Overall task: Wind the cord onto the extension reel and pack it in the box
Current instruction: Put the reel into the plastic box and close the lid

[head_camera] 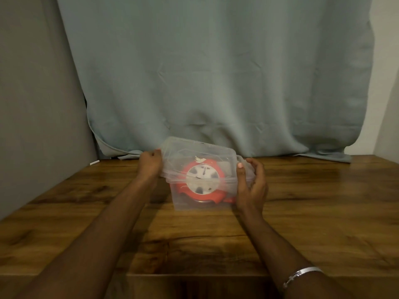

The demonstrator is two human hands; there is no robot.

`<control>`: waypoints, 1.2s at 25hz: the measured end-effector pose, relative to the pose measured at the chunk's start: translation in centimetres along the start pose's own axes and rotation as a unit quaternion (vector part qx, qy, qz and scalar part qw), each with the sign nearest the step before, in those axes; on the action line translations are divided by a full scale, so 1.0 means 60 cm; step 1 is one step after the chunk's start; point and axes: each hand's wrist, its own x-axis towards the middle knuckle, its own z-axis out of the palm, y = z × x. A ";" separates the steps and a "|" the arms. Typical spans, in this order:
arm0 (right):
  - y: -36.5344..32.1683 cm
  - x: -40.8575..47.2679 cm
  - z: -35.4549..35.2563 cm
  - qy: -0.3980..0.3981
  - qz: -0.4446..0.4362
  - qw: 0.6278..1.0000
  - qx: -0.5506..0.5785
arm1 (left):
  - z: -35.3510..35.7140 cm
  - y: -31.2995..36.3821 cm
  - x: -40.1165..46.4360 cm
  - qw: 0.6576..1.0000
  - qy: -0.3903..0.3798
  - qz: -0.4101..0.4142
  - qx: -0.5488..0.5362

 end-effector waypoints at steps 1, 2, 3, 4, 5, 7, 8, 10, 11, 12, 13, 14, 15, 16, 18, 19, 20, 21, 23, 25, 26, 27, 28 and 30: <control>0.000 0.000 -0.001 0.001 -0.006 1.000 -0.004 | -0.004 0.000 0.006 0.992 -0.031 -0.076 -0.092; 0.001 0.001 -0.001 0.000 -0.008 1.000 -0.007 | -0.008 0.000 0.006 0.974 -0.060 -0.138 -0.168; 0.002 0.002 -0.001 -0.003 -0.008 1.000 -0.010 | -0.010 -0.004 0.005 0.961 -0.086 -0.174 -0.200; 0.004 0.003 -0.001 -0.004 -0.008 1.000 -0.012 | -0.010 -0.008 0.001 0.962 -0.103 -0.187 -0.171; 0.006 0.004 -0.001 -0.004 -0.008 1.000 -0.013 | -0.010 -0.010 -0.003 0.969 -0.112 -0.189 -0.116; 0.008 0.005 0.001 -0.003 -0.007 1.000 -0.014 | -0.008 -0.001 -0.019 0.978 -0.122 -0.160 0.048; 0.009 0.006 0.001 -0.003 -0.007 1.000 -0.014 | -0.006 0.006 -0.029 0.976 -0.128 -0.138 0.110; 0.013 0.008 0.001 0.004 0.000 1.000 -0.013 | 0.002 0.014 -0.043 0.975 -0.149 -0.105 0.129; 0.016 0.010 0.001 0.011 0.010 1.000 -0.013 | 0.007 0.016 -0.051 0.976 -0.161 -0.100 0.103; 0.018 0.011 0.000 0.018 0.022 1.000 -0.011 | 0.011 0.015 -0.058 0.978 -0.164 -0.098 0.081; 0.020 0.012 0.000 0.023 0.034 0.999 -0.008 | 0.014 0.013 -0.061 0.980 -0.160 -0.098 0.071; 0.020 0.012 0.001 0.026 0.045 0.999 -0.002 | 0.015 0.009 -0.058 0.980 -0.156 -0.097 0.074; 0.020 0.011 0.001 0.028 0.053 0.998 0.004 | 0.013 0.005 -0.057 0.980 -0.158 -0.095 0.078; 0.018 0.012 0.001 0.030 0.056 0.998 0.008 | 0.010 0.004 -0.059 0.980 -0.161 -0.091 0.076; 0.015 0.014 0.000 0.034 0.054 0.998 0.008 | 0.007 -0.001 -0.058 0.979 -0.170 -0.098 0.053; 0.016 0.016 -0.001 0.034 0.052 0.998 0.007 | 0.006 -0.002 -0.059 0.978 -0.177 -0.102 0.040; 0.017 0.018 -0.002 0.033 0.051 0.998 0.003 | 0.004 -0.001 -0.060 0.977 -0.186 -0.095 0.045; 0.017 0.018 -0.003 0.032 0.048 0.998 -0.003 | 0.003 0.002 -0.058 0.974 -0.196 -0.075 0.083; 0.014 0.017 -0.005 0.034 0.038 0.998 -0.027 | 0.007 0.018 -0.036 0.939 -0.218 0.022 0.267; 0.012 0.013 -0.005 0.025 0.036 0.998 -0.051 | 0.021 0.046 -0.019 0.859 -0.200 0.153 0.447; 0.011 0.010 -0.005 0.015 0.041 0.997 -0.056 | 0.034 0.059 -0.015 0.832 -0.204 0.198 0.476; 0.011 0.009 -0.007 0.005 0.046 0.997 -0.059 | 0.051 0.067 -0.014 0.818 -0.231 0.223 0.477; 0.010 0.009 -0.009 -0.001 0.046 0.997 -0.063 | 0.070 0.069 -0.015 0.809 -0.263 0.230 0.473; 0.006 0.010 -0.010 -0.004 0.036 0.997 -0.071 | 0.101 0.057 -0.015 0.792 -0.300 0.225 0.482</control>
